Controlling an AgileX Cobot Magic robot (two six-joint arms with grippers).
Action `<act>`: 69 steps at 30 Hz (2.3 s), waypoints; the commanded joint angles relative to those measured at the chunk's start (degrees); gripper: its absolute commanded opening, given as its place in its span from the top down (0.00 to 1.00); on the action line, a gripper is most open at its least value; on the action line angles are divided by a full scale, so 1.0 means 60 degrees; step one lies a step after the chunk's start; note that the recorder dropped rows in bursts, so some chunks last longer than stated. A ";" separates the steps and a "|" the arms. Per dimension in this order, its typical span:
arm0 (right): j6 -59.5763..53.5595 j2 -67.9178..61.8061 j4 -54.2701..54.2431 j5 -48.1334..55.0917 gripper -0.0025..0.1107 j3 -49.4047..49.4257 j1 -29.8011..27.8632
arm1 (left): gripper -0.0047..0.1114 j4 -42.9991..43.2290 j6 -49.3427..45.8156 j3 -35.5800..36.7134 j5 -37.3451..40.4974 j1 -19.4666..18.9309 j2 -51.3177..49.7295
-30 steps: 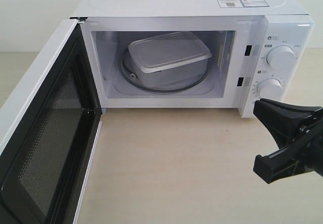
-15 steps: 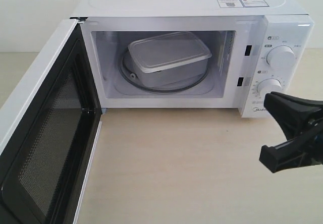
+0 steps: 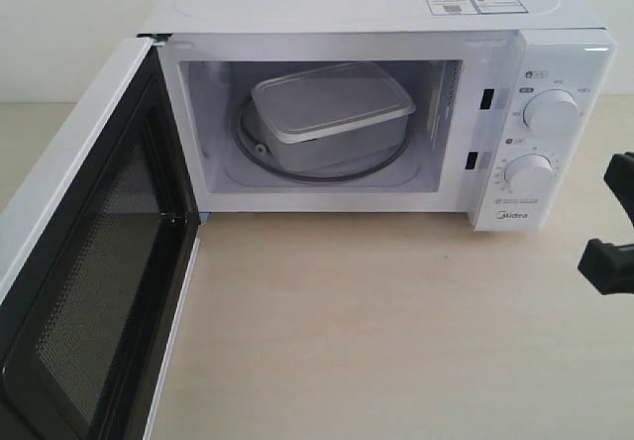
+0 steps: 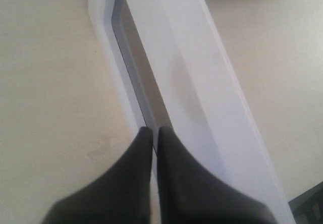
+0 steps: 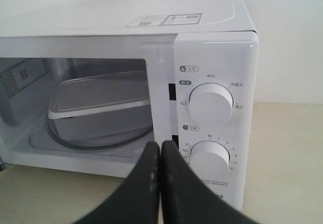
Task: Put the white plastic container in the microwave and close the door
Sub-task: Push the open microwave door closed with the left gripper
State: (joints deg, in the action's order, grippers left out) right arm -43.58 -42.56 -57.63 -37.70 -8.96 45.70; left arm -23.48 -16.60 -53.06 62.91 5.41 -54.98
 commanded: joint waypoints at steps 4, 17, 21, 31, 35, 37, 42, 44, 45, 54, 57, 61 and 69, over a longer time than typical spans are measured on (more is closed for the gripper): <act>-0.0140 0.0018 -0.0061 -0.0258 0.98 0.0046 0.0024 | 0.92 -0.0127 -0.0286 -0.0063 0.0853 -0.0024 -0.0199; 0.0581 0.0018 -0.0058 -0.1920 0.98 0.0046 0.0024 | 0.92 -0.1514 -0.1387 -0.0043 0.1176 -0.0024 -0.0753; 0.0581 0.0018 -0.0041 -0.2039 0.98 0.0046 0.0024 | 0.92 -0.2097 -0.1897 -0.0043 0.1176 -0.0024 -0.1028; 0.0711 0.0018 0.0018 -0.2255 0.98 0.0046 0.0024 | 0.92 -0.3521 -0.3007 -0.0043 0.0543 -0.0024 -0.1908; 0.0725 0.0018 0.0095 -0.2255 0.98 0.0046 0.0024 | 0.92 -0.3801 -0.3443 -0.0043 0.0235 -0.0024 -0.2320; 0.0793 0.0018 0.0149 -0.2255 0.98 0.0046 0.0024 | 0.92 -0.4348 -0.3855 -0.0043 0.0097 -0.0024 -0.2561; 0.0921 0.0018 0.0218 -0.2255 0.98 0.0046 0.0024 | 0.92 -0.5407 -0.4639 -0.0043 0.0039 -0.0024 -0.3204; 0.1037 0.0018 0.0280 -0.2255 0.98 0.0046 0.0024 | 0.92 -0.5568 -0.4759 -0.0043 0.0039 -0.0024 -0.3394; 0.1037 0.0018 0.0280 -0.2255 0.98 0.0046 0.0024 | 0.92 -0.5671 -0.4874 -0.0043 0.0001 -0.0024 -0.3525; 0.1103 0.0018 0.0279 -0.2276 0.98 0.0046 0.0024 | 0.92 -0.7649 -0.6537 -0.0043 -0.0565 0.0215 -0.4208; 0.1145 0.0018 0.0279 -0.2276 0.98 0.0046 0.0024 | 0.92 -0.8061 -0.6816 -0.0062 -0.1285 0.0556 -0.4425; 0.1144 0.0018 0.0279 -0.2313 0.98 0.0046 0.0024 | 0.92 -0.8105 -0.7032 -0.0471 -0.1594 0.0947 -0.4906; 0.3264 0.0018 0.4507 -0.2355 0.98 -0.0101 0.0024 | 0.92 -0.7815 -0.7032 -0.1250 -0.1631 0.0994 -0.4696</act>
State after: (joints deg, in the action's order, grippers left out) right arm -31.03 -42.56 -43.92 -51.89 -8.87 45.70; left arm -70.97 -58.13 -59.13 53.64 10.99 -84.13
